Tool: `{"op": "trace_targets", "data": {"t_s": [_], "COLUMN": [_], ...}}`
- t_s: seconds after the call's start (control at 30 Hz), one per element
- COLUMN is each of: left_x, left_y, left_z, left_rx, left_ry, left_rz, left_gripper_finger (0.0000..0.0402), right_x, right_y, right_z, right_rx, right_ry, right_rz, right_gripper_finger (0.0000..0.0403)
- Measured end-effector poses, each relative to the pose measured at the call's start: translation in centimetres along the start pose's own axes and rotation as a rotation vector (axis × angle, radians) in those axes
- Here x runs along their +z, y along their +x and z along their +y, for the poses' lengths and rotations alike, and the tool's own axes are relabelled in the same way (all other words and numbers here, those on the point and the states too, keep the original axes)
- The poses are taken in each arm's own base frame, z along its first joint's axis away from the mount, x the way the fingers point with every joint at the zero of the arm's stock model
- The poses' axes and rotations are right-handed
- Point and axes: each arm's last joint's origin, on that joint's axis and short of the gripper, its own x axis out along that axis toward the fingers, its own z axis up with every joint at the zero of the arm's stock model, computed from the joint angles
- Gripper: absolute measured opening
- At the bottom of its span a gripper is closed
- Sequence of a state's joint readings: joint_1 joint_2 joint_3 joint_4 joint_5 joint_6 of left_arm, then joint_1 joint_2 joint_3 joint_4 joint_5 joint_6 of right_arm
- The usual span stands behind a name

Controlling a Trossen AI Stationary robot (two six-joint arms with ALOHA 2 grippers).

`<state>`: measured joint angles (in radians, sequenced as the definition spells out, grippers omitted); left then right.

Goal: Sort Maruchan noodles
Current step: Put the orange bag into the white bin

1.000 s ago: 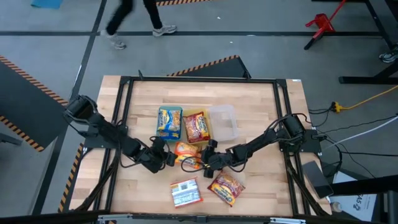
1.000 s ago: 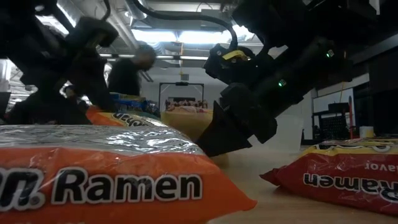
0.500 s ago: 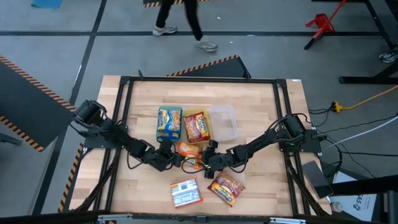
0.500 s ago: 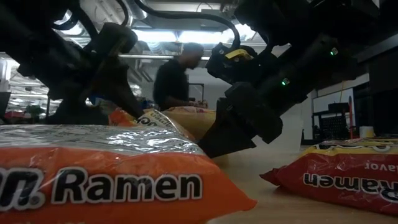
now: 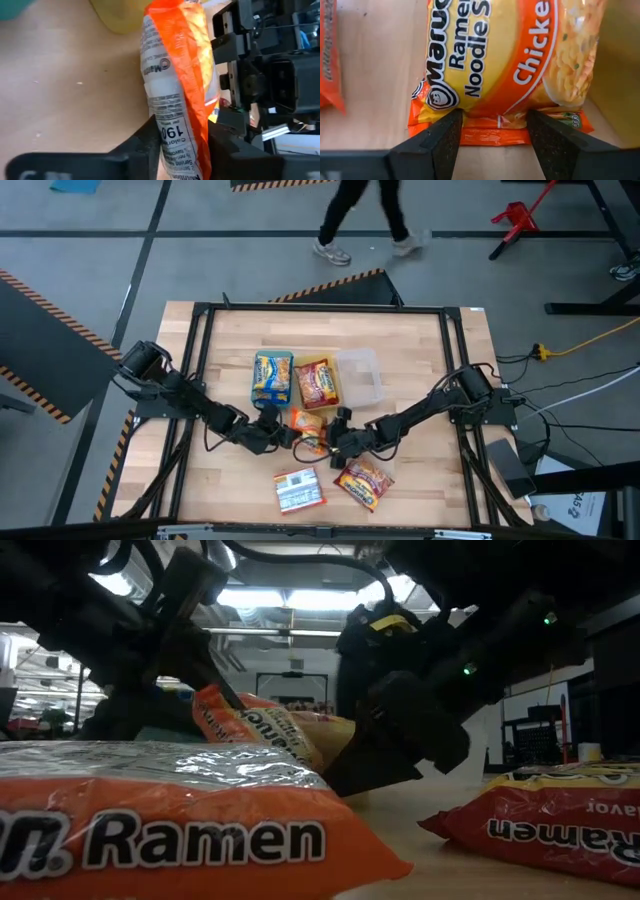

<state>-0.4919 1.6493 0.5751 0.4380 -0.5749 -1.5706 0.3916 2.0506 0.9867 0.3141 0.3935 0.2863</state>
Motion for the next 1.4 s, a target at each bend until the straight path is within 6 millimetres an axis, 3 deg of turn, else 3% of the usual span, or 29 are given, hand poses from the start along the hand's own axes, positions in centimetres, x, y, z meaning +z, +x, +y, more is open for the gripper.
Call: {"op": "trace_targets", "data": {"t_s": [0.13, 0.27, 0.53, 0.73, 0.9, 1.17, 1.3, 1.4], "left_x": [0.0, -0.1, 0.1, 0.6, 1.6, 5.1, 7.8, 10.3], "left_y": [0.0, 0.0, -0.3, -0.8, -0.9, 0.6, 2.2, 3.5], "left_z": [-0.3, -0.6, -2.4, -4.0, -4.9, -9.4, -11.1, -12.0], "left_rx": [-0.024, -0.056, -0.222, -0.377, -0.451, -0.536, -0.504, -0.482], "left_ry": [-0.013, -0.04, -0.136, -0.218, -0.264, -0.179, -0.092, -0.039], "left_rz": [0.011, 0.016, 0.013, -0.043, -0.145, -0.262, -0.207, -0.068], "left_gripper_finger": [0.0072, 0.0065, 0.0046, 0.0021, 0.0017, 0.0017, 0.0017, 0.0017], "right_x": [0.0, 1.0, 3.8, 4.4, 4.8, 4.8, 4.6, 4.5], "right_y": [-0.9, -3.2, -10.7, -16.4, -19.8, -22.8, -23.1, -23.4], "right_z": [0.6, 1.1, 1.7, 1.3, 0.9, 0.9, 1.2, 1.5], "right_rx": [-0.007, -0.004, -0.017, -0.114, -0.159, -0.145, -0.121, -0.104], "right_ry": [-0.023, -0.038, -0.053, -0.028, 0.034, 0.09, 0.099, 0.105], "right_rz": [0.021, 0.029, 0.016, -0.025, -0.095, -0.164, -0.163, -0.162], "right_gripper_finger": [0.0223, 0.0223, 0.0223, 0.0223, 0.0223, 0.0223, 0.0223, 0.0223]}}
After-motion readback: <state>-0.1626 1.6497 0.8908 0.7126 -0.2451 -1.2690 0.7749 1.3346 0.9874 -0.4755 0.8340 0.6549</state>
